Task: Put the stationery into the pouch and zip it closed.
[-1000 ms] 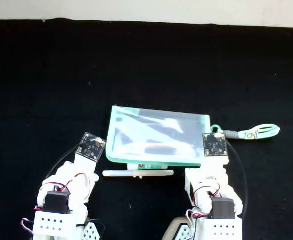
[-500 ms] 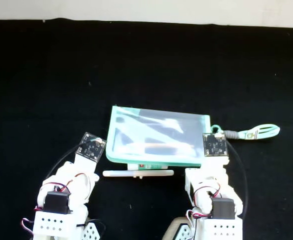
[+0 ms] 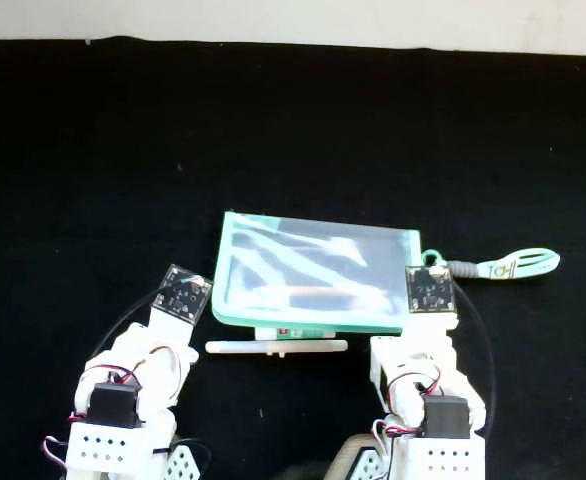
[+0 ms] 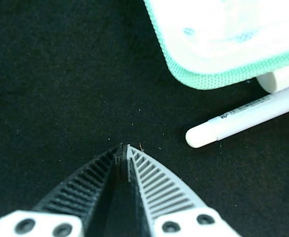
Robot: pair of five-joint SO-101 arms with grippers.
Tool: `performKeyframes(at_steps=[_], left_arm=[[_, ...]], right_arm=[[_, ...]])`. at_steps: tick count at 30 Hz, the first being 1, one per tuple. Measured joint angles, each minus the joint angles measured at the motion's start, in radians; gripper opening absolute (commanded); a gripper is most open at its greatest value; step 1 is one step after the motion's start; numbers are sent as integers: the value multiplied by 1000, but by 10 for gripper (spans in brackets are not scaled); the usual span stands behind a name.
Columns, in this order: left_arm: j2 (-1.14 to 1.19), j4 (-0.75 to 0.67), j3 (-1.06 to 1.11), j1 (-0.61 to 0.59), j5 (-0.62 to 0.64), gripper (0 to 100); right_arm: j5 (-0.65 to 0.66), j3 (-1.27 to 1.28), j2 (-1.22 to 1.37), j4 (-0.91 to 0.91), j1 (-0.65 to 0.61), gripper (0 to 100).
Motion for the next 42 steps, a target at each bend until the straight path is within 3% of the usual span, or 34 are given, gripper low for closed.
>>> performKeyframes(at_steps=[12,22,26,34,42], left_arm=[[0,0,0,5,0,7],[0,-129,0,5,0,7],[0,-252,0,5,0,7],[0,-629,0,5,0,7],[0,-677,0,5,0,7]], right_arm=[[0,0,0,0,0,63],[0,0,0,0,0,63],[0,0,0,0,0,63],[0,0,0,0,0,63],[0,0,0,0,0,63]])
